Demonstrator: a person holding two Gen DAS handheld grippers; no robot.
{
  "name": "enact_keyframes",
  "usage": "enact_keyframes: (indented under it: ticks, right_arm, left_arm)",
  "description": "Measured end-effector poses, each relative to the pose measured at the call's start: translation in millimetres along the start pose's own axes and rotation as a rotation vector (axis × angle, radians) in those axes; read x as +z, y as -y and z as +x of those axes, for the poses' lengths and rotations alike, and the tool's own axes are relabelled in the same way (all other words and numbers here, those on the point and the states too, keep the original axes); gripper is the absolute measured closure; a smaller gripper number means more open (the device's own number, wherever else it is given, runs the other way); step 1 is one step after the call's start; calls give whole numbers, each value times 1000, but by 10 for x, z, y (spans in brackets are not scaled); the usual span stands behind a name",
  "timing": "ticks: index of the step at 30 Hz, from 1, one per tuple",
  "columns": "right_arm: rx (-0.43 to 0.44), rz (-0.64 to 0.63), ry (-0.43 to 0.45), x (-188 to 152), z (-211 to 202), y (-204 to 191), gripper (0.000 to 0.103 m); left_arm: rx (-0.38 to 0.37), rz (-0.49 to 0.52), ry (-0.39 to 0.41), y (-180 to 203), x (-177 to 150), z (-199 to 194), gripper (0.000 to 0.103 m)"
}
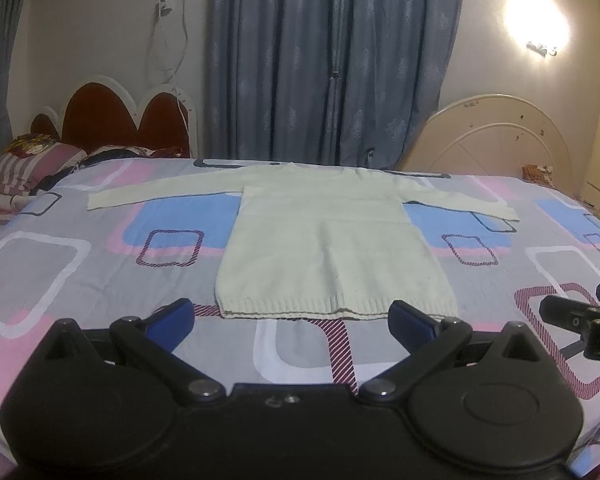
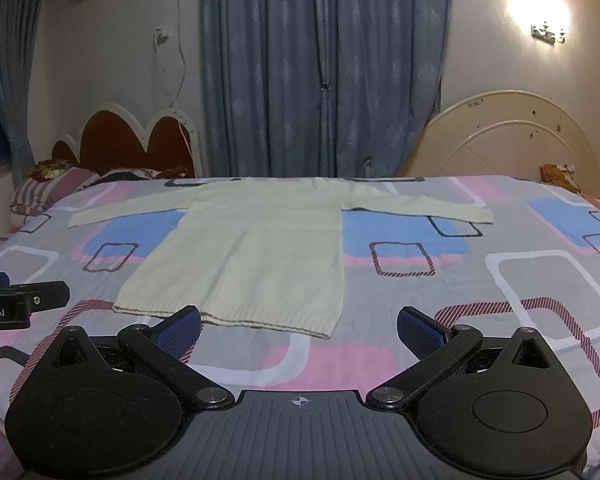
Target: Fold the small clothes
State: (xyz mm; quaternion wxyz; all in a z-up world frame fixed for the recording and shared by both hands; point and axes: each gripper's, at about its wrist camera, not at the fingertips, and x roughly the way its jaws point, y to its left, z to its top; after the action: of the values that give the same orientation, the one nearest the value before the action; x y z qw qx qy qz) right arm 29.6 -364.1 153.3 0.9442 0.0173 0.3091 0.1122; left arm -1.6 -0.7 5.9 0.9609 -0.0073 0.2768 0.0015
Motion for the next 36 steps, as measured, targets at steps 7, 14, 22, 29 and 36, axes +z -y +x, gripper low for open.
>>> enact_keyframes:
  ticks: [7,14,22,29,36]
  right_arm:
    - [-2,3,6,-7,-6,13,0]
    - [-1,3,7,-14,-13,23,0]
    - [-2,1,10,-11,-29,30,0]
    - [-3,1,10,8,-23,32,0]
    - [-4,2,13,13,-29,39,0]
  left_arm:
    - [0,-1,4,-5,-11,7,0]
    - [-2,2,6,-4,-17,12,0]
    - [-1,3,7,-4,-19,14,0]
    - [-3,4,8,-19,-22,18,0]
    - [-1,5,12,-12,-29,20,0]
